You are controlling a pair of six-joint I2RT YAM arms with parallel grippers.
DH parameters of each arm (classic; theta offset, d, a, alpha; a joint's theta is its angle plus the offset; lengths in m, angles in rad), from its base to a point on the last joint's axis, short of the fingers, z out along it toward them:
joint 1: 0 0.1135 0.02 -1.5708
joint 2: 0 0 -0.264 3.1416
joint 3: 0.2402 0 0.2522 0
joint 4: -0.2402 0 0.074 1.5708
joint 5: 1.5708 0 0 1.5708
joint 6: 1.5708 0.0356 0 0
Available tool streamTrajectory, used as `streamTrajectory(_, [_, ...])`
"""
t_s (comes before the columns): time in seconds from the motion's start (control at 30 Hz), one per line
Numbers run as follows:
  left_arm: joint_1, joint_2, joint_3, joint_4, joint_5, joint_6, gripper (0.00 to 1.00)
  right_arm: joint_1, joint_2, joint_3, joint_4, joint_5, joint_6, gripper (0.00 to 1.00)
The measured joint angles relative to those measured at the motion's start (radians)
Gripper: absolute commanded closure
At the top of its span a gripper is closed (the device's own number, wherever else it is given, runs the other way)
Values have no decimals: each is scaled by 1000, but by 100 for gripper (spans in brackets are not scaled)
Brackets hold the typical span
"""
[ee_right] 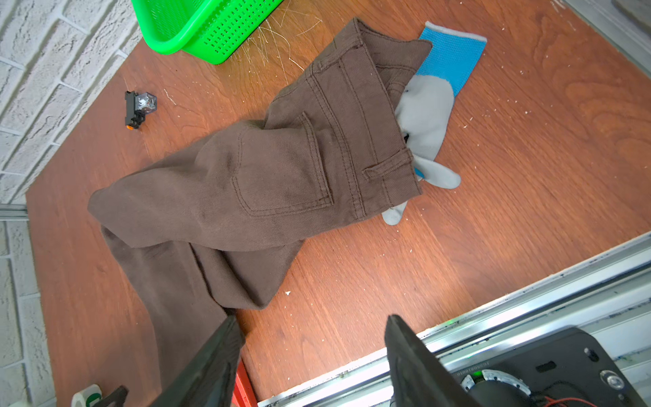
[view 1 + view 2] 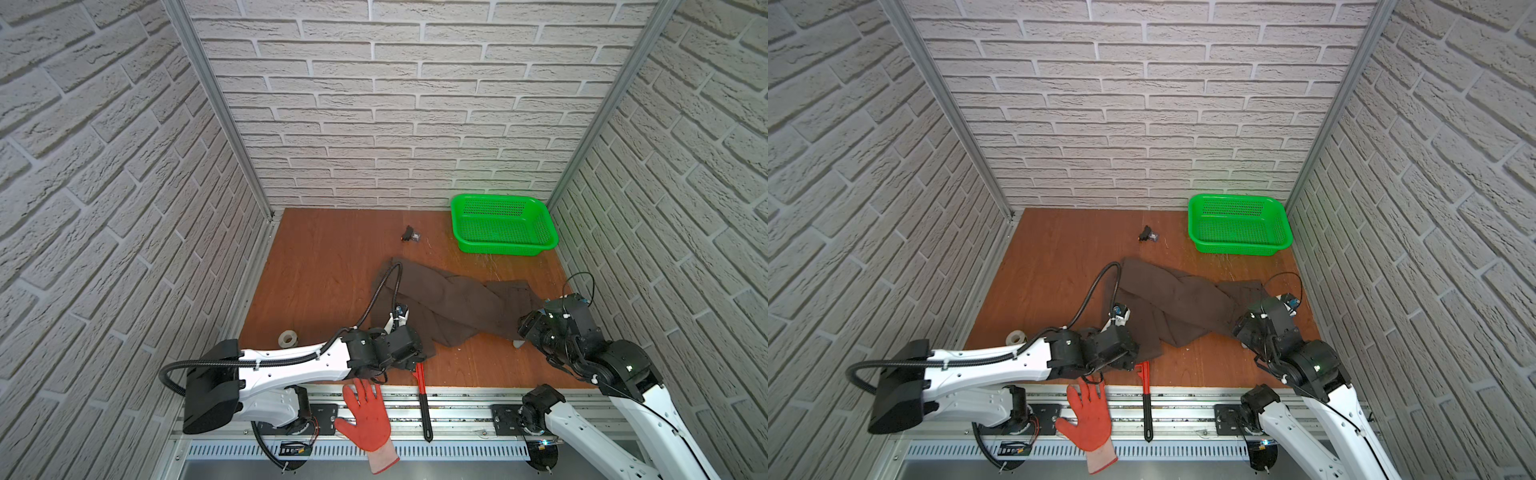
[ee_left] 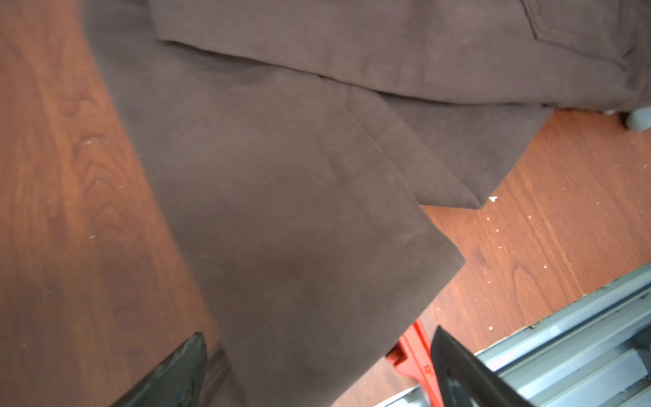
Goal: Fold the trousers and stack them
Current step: 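Grasp the trouser leg hem with the left gripper while the right gripper grasps the waistband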
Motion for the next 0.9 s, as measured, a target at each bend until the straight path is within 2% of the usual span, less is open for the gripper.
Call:
streamTrajectory(0.27, [-38, 283, 249, 25, -3, -49, 2, 0, -39, -69, 19, -8, -2, 34])
streamTrajectory(0.47, [-41, 464, 415, -47, -4, -116, 5, 0, -9, -81, 58, -24, -34, 34])
streamTrajectory(0.7, [-37, 504, 446, -177, -19, -157, 8, 0, -2, -108, 103, -30, -61, 33])
streamTrajectory(0.9, [-19, 505, 412, -173, 16, -156, 4, 0, 2, -141, 115, -23, -69, 33])
